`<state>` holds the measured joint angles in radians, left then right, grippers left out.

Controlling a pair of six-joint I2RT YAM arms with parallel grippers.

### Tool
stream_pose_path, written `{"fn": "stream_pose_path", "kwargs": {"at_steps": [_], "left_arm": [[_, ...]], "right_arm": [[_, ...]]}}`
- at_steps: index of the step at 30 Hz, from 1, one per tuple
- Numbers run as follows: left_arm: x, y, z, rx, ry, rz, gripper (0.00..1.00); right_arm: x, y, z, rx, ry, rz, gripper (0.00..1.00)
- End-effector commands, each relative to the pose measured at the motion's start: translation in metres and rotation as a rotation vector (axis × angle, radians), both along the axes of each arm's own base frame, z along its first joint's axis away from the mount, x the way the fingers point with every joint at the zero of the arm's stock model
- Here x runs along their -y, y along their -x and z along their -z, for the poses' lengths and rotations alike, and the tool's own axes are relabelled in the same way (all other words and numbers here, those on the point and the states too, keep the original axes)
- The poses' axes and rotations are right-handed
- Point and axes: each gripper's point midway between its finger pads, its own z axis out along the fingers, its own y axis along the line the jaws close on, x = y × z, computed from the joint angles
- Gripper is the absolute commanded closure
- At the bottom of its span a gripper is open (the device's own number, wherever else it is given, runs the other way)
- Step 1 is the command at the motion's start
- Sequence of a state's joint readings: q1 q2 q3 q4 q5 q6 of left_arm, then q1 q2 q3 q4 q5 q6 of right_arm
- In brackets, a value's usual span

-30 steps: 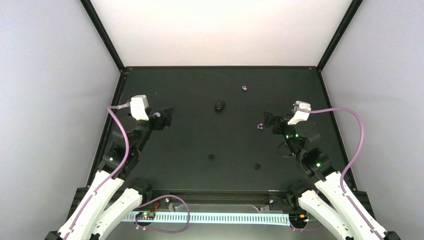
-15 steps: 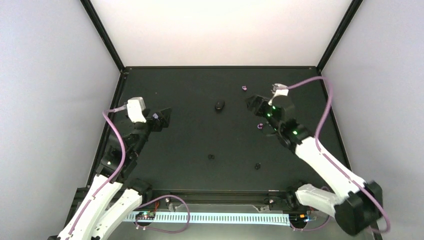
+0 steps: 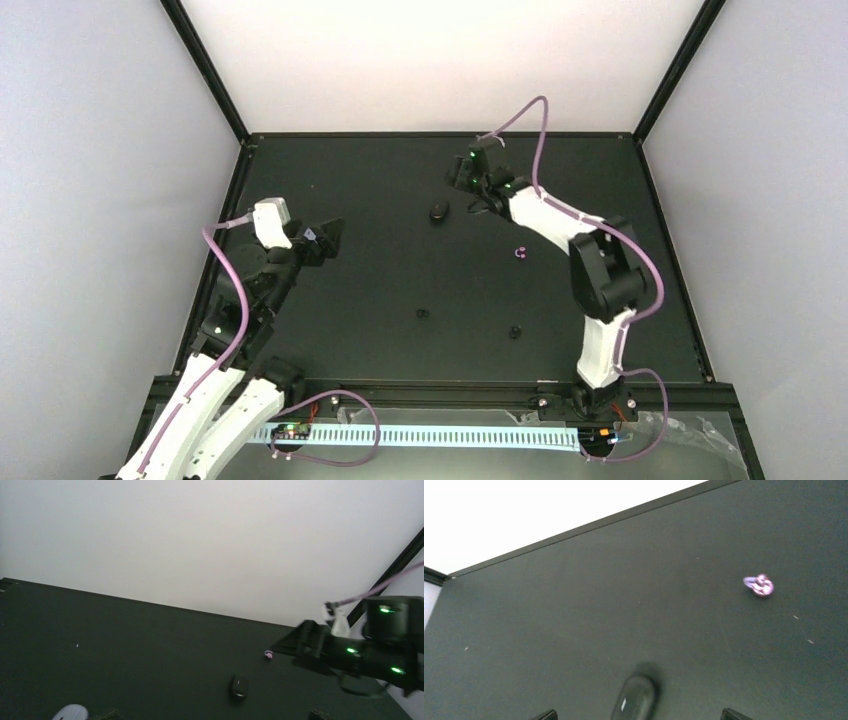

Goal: Insert the wireless bluetooth earbuds into the charging case
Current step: Move the charging case to the center of the board.

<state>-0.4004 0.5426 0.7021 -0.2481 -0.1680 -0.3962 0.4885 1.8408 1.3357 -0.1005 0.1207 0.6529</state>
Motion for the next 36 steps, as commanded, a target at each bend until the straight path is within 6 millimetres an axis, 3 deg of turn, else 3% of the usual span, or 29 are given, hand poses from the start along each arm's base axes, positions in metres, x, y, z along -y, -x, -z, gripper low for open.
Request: {"fn": "stream_pose_path", "kwargs": {"at_steps": [1,7,13,36], "left_arm": [[0.003,0.003,-0.008,0.030,0.028,0.024,0.01],[0.001,0.003,-0.011,0.039,0.018,0.012,0.01],[0.000,0.004,-0.012,0.045,0.016,0.011,0.01],[-0.001,0.011,-0.020,0.074,0.017,0.013,0.01]], "right_arm": [[-0.016,-0.024,0.027,-0.085,0.070,-0.023,0.16],[-0.026,-0.043,0.063,-0.166,0.132,-0.003,0.19],[-0.037,-0.044,0.093,-0.242,0.226,-0.033,0.20],[-0.061,-0.035,0.125,-0.335,0.318,-0.120,0.28]]}}
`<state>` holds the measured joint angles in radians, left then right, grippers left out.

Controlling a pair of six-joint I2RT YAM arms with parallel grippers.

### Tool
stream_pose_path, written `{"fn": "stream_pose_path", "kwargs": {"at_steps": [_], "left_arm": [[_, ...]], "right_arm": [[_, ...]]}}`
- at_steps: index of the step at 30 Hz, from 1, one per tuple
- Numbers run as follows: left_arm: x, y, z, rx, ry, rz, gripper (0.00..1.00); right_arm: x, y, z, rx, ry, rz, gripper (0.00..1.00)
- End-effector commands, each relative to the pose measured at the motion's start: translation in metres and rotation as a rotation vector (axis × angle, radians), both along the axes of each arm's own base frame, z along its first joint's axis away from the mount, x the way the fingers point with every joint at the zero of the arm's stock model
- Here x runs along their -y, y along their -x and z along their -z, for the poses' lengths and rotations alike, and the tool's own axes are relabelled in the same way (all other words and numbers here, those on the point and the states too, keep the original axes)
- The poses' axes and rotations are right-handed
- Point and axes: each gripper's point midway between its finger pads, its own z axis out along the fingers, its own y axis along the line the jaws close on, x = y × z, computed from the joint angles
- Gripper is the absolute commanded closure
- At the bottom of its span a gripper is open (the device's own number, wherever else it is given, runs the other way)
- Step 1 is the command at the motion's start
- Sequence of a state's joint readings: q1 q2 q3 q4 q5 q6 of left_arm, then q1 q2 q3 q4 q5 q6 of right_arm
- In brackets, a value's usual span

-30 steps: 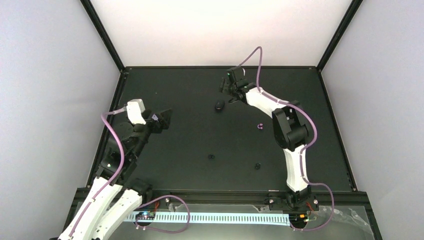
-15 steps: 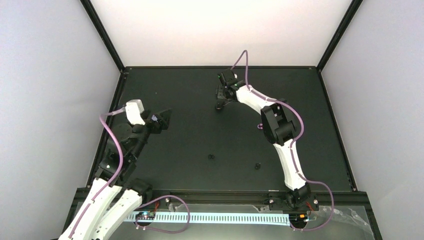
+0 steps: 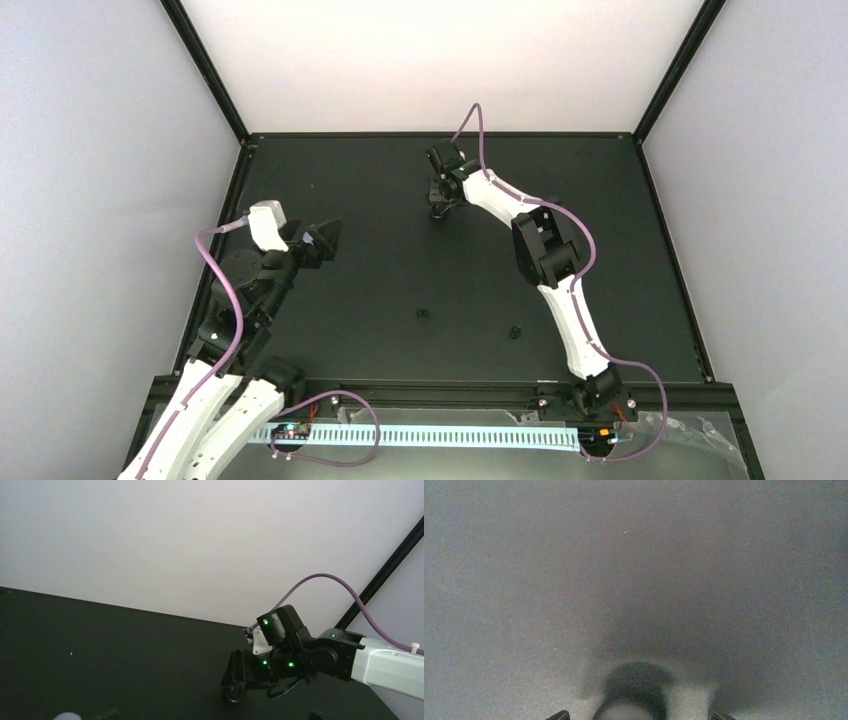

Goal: Insert the wireless bluetooth earbuds into the charging case
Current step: Move the charging case to the center of the board.

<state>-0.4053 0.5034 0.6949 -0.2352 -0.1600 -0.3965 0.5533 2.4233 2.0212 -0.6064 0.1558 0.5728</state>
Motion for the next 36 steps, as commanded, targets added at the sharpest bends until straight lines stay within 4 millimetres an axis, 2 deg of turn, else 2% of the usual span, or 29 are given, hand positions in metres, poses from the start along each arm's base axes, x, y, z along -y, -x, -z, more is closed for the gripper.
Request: {"fn": "stream_pose_path", "kwargs": {"at_steps": [1,15,22,28,36], "left_arm": [[-0.001,0.003,-0.010,0.033,-0.003,0.001,0.01],[0.000,0.003,-0.010,0.034,-0.004,0.005,0.01],[0.000,0.003,-0.010,0.034,-0.004,0.005,0.01],[0.000,0.003,-0.010,0.035,-0.005,0.005,0.01],[0.001,0.003,-0.009,0.030,-0.006,0.007,0.01]], "right_arm": [[-0.003,0.006,0.003,-0.019,0.042,-0.032,0.29],[0.019,0.026,0.004,-0.021,0.143,-0.068,0.39],[0.011,0.026,0.000,-0.020,0.119,-0.116,0.41],[0.009,0.024,0.005,-0.035,0.153,-0.167,0.42],[-0.001,0.032,0.014,-0.059,0.136,-0.210,0.48]]}}
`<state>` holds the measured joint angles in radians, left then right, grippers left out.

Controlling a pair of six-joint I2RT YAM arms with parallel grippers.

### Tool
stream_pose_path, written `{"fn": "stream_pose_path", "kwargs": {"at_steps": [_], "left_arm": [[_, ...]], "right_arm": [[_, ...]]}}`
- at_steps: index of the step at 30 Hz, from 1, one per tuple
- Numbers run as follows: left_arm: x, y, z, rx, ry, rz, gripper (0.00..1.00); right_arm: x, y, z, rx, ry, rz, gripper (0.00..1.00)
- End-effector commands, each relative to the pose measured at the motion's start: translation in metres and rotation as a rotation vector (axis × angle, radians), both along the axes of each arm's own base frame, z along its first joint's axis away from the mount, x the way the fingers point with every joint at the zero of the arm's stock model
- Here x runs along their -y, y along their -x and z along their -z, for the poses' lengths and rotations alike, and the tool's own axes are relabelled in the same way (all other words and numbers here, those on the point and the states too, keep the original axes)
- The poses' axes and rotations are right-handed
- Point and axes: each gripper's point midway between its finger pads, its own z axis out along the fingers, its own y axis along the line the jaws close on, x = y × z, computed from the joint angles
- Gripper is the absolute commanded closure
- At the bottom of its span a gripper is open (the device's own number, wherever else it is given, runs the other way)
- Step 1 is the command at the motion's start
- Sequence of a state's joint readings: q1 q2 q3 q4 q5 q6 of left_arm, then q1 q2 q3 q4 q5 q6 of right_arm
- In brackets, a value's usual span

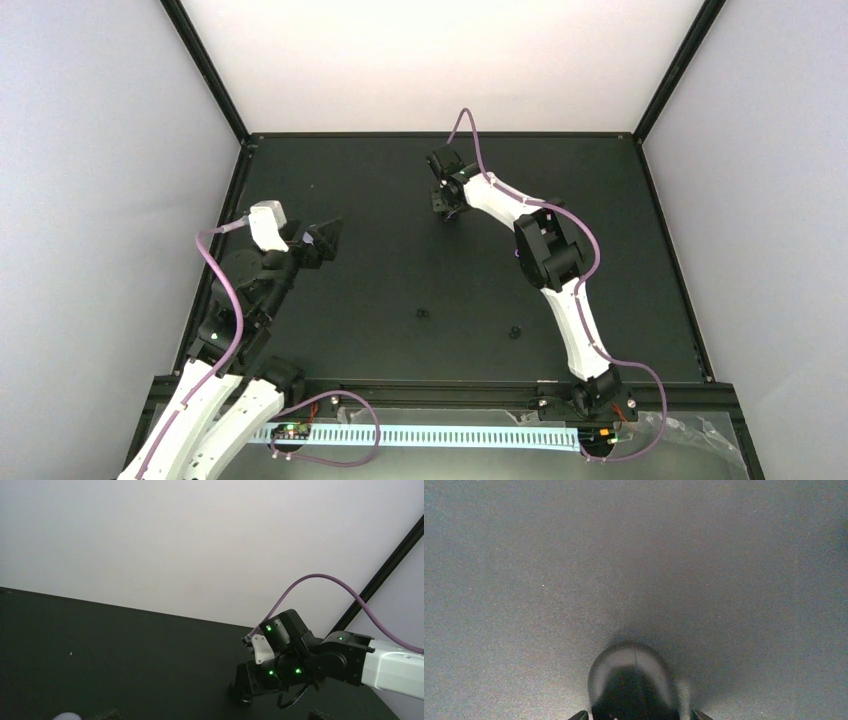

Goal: Insert the wireless bluetooth earbuds into the charging case
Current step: Move the charging case to the center of the board.

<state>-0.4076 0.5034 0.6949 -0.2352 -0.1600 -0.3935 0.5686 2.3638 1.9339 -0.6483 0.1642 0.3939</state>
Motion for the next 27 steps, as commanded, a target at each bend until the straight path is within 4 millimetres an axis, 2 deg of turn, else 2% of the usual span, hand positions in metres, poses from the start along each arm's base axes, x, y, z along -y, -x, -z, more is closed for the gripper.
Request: {"fn": "stream_pose_path", "kwargs": {"at_steps": [1,7,14,18,20,23,27], "left_arm": [[0.000,0.002,-0.008,0.029,-0.003,0.005,0.01],[0.001,0.002,-0.007,0.026,-0.003,0.008,0.01],[0.001,0.002,-0.008,0.029,-0.001,0.010,0.01],[0.001,0.002,-0.008,0.028,0.000,0.010,0.01],[0.001,0.002,-0.007,0.026,-0.002,0.009,0.01],[0.001,0.002,-0.007,0.025,0.004,0.010,0.01],[0.005,0.001,-0.006,0.023,0.009,0.026,0.01]], "right_arm": [[-0.010,0.007,0.012,-0.036,0.002,-0.051,0.49],[-0.014,0.011,0.014,-0.045,0.002,-0.074,0.51],[-0.013,0.017,0.015,-0.049,0.010,-0.078,0.65],[-0.006,0.022,0.011,-0.025,0.032,-0.066,0.67],[-0.002,0.031,0.004,-0.017,0.031,-0.062,0.67],[0.002,0.049,-0.016,0.026,0.002,-0.057,0.69],[0.008,0.088,-0.030,0.057,0.008,-0.076,0.69]]}}
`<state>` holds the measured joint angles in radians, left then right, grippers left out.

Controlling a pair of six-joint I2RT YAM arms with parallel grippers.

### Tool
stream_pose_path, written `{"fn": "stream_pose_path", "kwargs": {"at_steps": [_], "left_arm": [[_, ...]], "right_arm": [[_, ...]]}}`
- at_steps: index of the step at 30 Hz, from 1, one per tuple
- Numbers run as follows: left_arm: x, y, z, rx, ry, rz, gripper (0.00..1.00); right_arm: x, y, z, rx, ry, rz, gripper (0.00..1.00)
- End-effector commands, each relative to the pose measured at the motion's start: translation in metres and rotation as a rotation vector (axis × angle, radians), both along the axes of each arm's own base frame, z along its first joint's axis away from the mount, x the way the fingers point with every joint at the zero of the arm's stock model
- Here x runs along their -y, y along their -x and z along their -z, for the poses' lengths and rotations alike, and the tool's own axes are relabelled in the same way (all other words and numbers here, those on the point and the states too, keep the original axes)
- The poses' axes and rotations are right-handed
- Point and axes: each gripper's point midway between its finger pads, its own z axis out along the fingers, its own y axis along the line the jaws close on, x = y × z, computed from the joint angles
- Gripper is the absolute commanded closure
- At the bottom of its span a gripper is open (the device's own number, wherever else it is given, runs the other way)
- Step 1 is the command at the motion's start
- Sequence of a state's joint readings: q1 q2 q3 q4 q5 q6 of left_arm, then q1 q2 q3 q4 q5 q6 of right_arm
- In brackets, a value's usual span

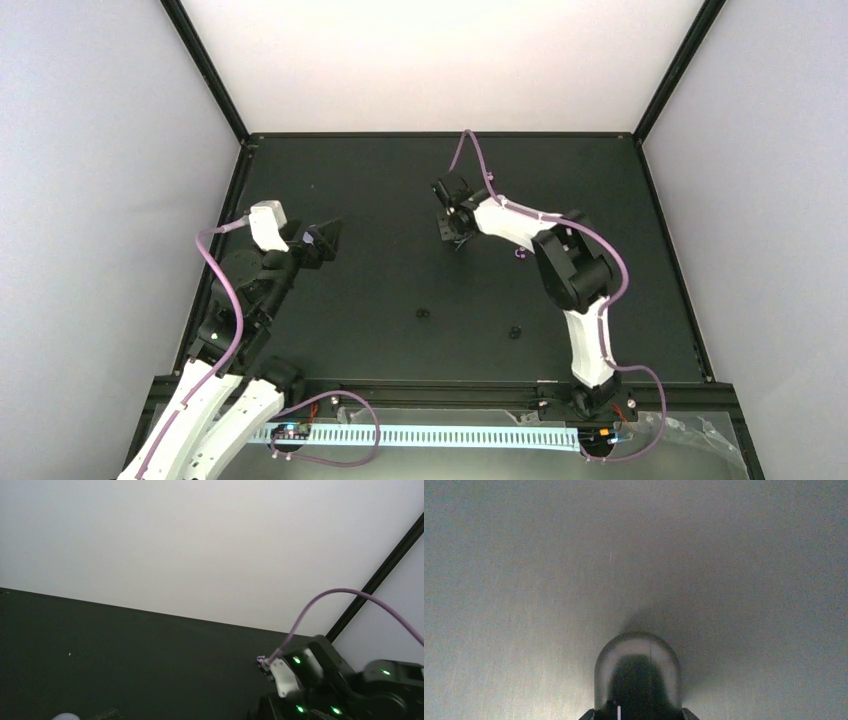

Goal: Insert the wireless bluetooth earbuds into the charging case
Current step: Move the charging case to the center of the board.

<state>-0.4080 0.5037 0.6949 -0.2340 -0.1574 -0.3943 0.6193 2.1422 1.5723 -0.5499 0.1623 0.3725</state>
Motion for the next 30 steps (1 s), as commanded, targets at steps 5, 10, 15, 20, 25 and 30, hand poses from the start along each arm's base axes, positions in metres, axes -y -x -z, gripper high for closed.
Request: {"fn": "stream_pose_path", "kwargs": {"at_steps": [5,10,15,20,25,30], "left_arm": [[0.004,0.000,-0.003,0.012,-0.007,0.019,0.01],[0.004,-0.001,-0.004,0.011,-0.014,0.017,0.01],[0.007,-0.003,-0.001,0.002,-0.018,0.026,0.01],[0.007,-0.006,0.001,-0.008,-0.024,0.023,0.01],[0.007,-0.006,0.003,-0.011,-0.025,0.025,0.01],[0.008,-0.007,0.004,-0.017,-0.026,0.028,0.01]], "right_arm": [[0.015,0.089,-0.030,0.092,0.004,-0.052,0.69],[0.044,0.152,-0.021,0.040,0.000,-0.076,0.69],[0.051,0.198,-0.019,0.000,-0.032,-0.138,0.69],[0.038,0.219,-0.026,0.000,-0.005,-0.228,0.68],[0.039,0.224,-0.010,-0.038,0.062,-0.261,0.68],[0.038,0.229,-0.001,-0.067,0.079,-0.272,0.63]]}}
